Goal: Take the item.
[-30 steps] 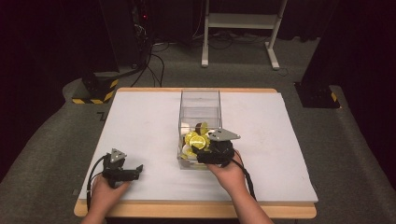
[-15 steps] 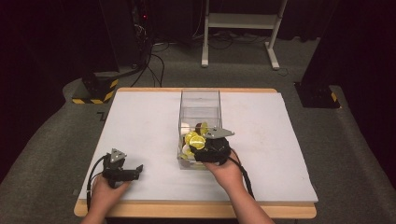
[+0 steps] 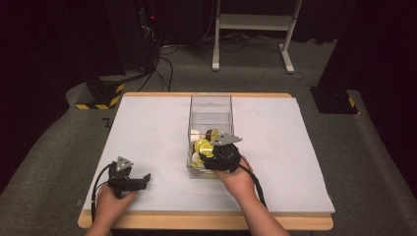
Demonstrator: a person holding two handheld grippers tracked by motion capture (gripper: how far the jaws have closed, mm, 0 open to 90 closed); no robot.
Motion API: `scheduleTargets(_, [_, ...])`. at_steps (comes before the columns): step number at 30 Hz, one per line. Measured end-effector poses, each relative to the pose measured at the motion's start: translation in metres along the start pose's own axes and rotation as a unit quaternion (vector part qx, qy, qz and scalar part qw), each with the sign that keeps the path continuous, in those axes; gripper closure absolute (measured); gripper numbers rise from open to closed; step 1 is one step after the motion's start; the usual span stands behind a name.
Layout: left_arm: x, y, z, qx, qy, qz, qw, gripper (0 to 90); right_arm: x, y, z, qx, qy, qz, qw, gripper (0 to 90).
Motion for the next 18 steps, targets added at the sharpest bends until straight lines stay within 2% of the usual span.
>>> scheduleTargets(6, [0.0000, 0.0000, 0.0000, 0.000, 0.000, 0.000, 1.0000, 5.0, -0.0004, -0.0017, -0.0017, 0.010, -0.011, 0.007, 0.9999, 34.6])
scheduleTargets(18, [0.0000, 0.0001, 0.0000, 0.000, 0.000, 0.000, 1.0000, 5.0, -0.0005, -0.0008, -0.0010, 0.012, -0.007, 0.010, 0.9999, 37.6])
Point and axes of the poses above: each handheld gripper's, and its own axes: z roughly backward along the jaws, x roughly out of its underside, y roughly to its right, the point moved 1 cm from there along -z, roughly forward along the jaws, and after that the axes turned 9 degrees about -y, right-handed, at the moved point
